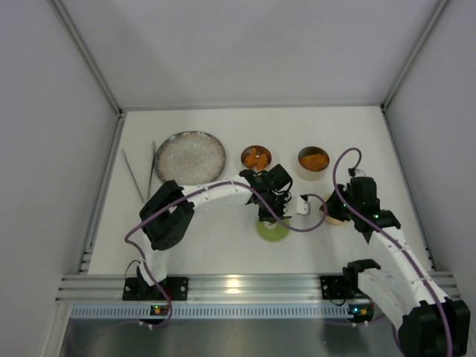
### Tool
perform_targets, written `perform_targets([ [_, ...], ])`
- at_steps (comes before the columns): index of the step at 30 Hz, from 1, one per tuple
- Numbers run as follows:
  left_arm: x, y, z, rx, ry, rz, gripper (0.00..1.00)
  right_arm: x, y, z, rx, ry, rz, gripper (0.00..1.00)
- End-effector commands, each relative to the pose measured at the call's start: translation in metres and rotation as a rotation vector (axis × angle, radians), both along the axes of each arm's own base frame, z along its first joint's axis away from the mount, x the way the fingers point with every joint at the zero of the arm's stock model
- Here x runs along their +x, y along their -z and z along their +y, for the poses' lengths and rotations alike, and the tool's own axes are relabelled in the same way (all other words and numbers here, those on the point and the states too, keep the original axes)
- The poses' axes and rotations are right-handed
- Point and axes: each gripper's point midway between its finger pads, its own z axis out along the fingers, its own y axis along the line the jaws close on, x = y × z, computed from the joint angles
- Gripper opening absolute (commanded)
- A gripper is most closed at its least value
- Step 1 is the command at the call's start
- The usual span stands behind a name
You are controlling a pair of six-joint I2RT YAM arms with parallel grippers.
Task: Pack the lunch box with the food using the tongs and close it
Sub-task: Pick up the box lid from the center of the board.
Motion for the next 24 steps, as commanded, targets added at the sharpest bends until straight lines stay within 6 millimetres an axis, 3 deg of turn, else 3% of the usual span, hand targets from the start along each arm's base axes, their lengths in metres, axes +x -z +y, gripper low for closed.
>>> perform_targets([
  [1,-0.002,-0.009,-0.008,-0.034,-0.003,-0.018,0.18,-0.001,-0.002,-0.004,-0.006,0.017,-0.018,0.17],
  [9,0.012,0.009,-0.005,0.018,-0.049,-0.065,0.17,-0.003,-0.003,-0.005,-0.011,0.022,-0.02,0.17],
  [16,-0.005,0.021,0.008,0.049,-0.035,-0.003,0.17,-0.002,-0.003,-0.006,-0.013,0.024,-0.019,0.17],
  [24,0.003,0.027,0.003,0.041,-0.073,-0.023,0.18,-0.003,-0.001,-0.006,-0.017,0.02,-0.012,0.17],
])
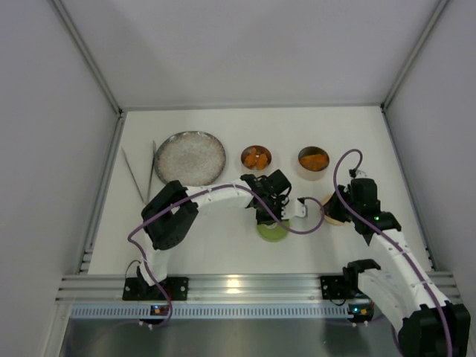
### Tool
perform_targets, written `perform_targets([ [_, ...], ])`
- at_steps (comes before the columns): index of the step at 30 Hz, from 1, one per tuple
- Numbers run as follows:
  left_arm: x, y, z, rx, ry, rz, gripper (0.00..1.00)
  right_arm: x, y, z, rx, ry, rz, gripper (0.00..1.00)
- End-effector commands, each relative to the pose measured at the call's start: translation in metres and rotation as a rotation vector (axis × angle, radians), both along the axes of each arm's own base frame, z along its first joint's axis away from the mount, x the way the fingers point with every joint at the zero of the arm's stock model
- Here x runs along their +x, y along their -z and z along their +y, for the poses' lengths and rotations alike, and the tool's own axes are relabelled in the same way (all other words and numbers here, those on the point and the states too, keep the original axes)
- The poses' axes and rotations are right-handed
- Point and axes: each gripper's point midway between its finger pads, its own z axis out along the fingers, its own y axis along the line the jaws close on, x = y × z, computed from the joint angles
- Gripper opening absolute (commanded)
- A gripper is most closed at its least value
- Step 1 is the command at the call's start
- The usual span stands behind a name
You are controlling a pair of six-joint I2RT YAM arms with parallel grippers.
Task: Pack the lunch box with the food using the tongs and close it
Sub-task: Pick up the box lid from the center of the board.
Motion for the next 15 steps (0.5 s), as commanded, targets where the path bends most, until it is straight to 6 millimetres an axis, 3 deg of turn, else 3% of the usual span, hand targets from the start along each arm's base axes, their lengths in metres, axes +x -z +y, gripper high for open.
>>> perform_targets([
  [1,0.008,0.005,-0.009,-0.026,-0.027,-0.018,0.18,-0.001,-0.001,-0.004,-0.01,0.013,-0.004,0.17],
  [6,0.014,-0.001,-0.016,-0.05,-0.039,-0.043,0.18,-0.003,0.003,-0.004,-0.013,0.012,0.008,0.17],
  [12,0.015,0.006,-0.014,-0.035,-0.044,-0.047,0.2,-0.002,0.003,-0.004,-0.011,0.016,0.007,0.17],
  [15,0.019,-0.003,-0.019,-0.055,-0.051,-0.067,0.21,-0.002,0.003,-0.004,-0.013,0.011,0.008,0.17],
])
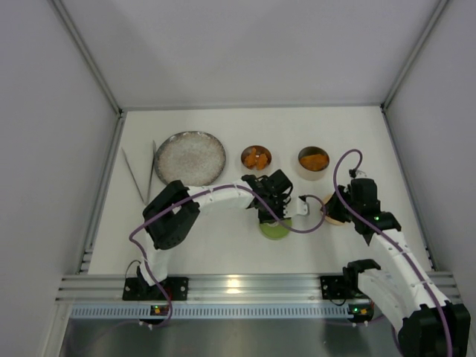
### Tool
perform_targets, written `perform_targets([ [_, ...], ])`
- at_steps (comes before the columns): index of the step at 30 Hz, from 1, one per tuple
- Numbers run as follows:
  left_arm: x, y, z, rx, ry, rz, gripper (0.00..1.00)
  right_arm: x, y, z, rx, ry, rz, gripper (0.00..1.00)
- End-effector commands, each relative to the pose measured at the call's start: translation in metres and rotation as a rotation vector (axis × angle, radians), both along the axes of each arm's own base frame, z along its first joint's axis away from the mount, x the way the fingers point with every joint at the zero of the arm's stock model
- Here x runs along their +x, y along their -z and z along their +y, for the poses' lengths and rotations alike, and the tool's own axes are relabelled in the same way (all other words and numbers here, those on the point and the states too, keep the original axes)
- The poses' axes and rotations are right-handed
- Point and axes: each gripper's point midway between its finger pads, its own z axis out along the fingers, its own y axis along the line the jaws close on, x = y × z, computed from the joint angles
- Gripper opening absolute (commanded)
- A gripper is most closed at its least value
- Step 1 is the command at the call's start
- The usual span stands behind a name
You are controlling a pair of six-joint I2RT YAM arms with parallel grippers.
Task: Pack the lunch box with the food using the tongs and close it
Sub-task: Pick up the box lid from the center of the board.
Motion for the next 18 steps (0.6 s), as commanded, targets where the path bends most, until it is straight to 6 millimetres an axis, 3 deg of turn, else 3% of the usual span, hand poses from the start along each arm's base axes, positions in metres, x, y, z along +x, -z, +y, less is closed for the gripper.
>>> perform_targets([
  [1,0.015,-0.011,-0.015,-0.05,-0.013,-0.058,0.21,-0.001,0.004,-0.004,-0.012,0.011,0.006,0.17],
  [6,0.018,-0.029,-0.022,-0.077,0.002,-0.074,0.21,0.0,0.005,-0.003,-0.008,0.007,0.008,0.17],
  [18,0.007,-0.004,-0.014,-0.043,0.035,-0.028,0.21,-0.002,0.006,-0.004,-0.017,0.008,0.016,0.17],
])
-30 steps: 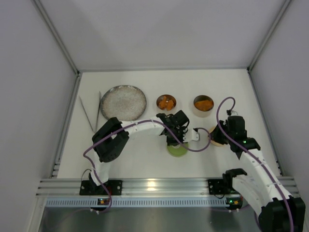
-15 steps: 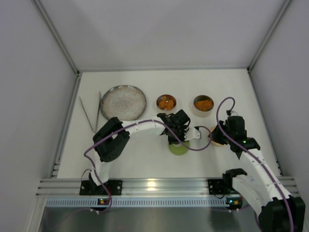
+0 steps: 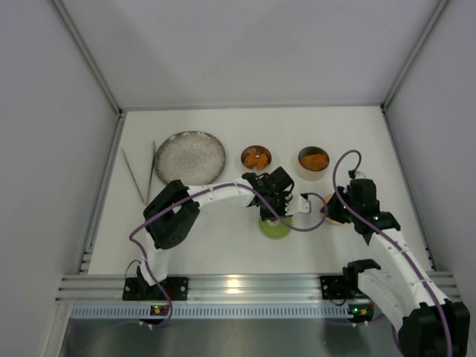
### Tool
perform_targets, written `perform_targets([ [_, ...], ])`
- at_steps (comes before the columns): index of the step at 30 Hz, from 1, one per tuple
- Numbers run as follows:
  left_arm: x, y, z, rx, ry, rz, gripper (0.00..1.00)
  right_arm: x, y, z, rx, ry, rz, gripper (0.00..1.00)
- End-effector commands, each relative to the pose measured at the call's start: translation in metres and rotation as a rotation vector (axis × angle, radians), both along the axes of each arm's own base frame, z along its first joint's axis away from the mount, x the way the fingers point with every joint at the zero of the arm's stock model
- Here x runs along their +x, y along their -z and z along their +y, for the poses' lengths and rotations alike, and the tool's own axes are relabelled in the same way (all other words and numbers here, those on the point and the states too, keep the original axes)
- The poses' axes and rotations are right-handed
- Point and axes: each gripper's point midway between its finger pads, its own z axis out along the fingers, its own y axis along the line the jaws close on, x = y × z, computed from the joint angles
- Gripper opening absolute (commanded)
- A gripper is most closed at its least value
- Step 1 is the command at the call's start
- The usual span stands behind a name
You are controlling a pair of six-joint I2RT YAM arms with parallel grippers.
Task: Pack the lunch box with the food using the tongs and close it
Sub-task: Pick up the box lid from the center of the board.
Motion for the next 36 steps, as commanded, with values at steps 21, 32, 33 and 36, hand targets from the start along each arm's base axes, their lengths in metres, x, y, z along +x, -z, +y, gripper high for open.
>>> perform_targets([
  [21,-0.022,0.041,0.018,0.081,0.052,0.073,0.14,0.006,-0.005,-0.006,-0.037,0.006,-0.006,0.17],
  [32,-0.009,0.011,0.01,0.045,-0.079,0.055,0.0,0.01,-0.006,0.006,0.036,-0.007,-0.015,0.17],
  [33,-0.006,0.004,0.007,0.034,-0.093,0.05,0.0,0.009,-0.005,0.01,0.055,-0.015,-0.011,0.17],
  [36,0.001,-0.009,0.006,0.02,-0.138,0.044,0.0,0.008,0.0,0.02,0.122,-0.026,-0.003,0.17],
])
